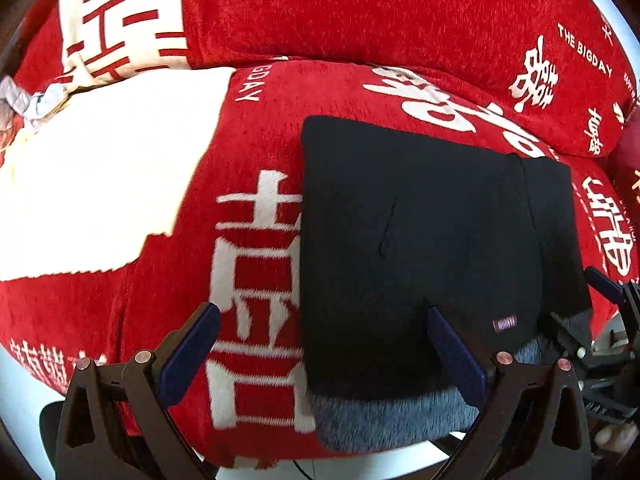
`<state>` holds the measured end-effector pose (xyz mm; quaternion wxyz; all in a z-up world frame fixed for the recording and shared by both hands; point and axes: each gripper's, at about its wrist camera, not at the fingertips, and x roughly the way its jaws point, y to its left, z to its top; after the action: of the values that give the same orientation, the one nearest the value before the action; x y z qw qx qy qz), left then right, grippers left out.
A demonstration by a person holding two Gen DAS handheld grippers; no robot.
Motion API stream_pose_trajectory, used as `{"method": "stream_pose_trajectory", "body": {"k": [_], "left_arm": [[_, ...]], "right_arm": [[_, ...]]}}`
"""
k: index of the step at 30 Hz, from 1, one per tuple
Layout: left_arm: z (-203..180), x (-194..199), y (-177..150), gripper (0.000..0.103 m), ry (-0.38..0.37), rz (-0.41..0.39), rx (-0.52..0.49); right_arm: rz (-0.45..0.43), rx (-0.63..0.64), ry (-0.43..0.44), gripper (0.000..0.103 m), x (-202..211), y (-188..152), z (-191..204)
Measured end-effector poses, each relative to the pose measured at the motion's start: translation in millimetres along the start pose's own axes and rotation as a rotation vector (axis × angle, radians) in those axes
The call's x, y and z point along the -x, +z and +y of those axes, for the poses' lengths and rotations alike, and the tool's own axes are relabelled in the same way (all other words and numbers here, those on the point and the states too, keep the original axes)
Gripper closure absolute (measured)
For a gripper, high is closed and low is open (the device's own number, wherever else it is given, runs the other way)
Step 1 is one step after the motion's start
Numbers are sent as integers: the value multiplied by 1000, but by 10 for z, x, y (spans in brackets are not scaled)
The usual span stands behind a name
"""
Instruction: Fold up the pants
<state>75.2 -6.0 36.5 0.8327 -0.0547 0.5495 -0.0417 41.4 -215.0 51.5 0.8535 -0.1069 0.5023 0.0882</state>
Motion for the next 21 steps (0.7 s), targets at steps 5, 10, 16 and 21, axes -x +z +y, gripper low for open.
{"method": "stream_pose_trajectory", "body": {"k": [5, 10, 16, 21], "left_arm": [[-30, -65, -147, 0, 14, 19, 8], [-39, -88, -153, 0, 9, 32, 17], [-293, 106, -122, 0, 19, -15, -45], [-416, -100, -147, 0, 102, 32, -83]], "right_arm": [[-79, -39, 60, 5, 184, 172, 72], [5, 58, 9, 3, -164, 173, 322], [-17, -86, 16, 1, 64, 202, 49], [-2, -58, 11, 1, 60, 184, 173]]}}
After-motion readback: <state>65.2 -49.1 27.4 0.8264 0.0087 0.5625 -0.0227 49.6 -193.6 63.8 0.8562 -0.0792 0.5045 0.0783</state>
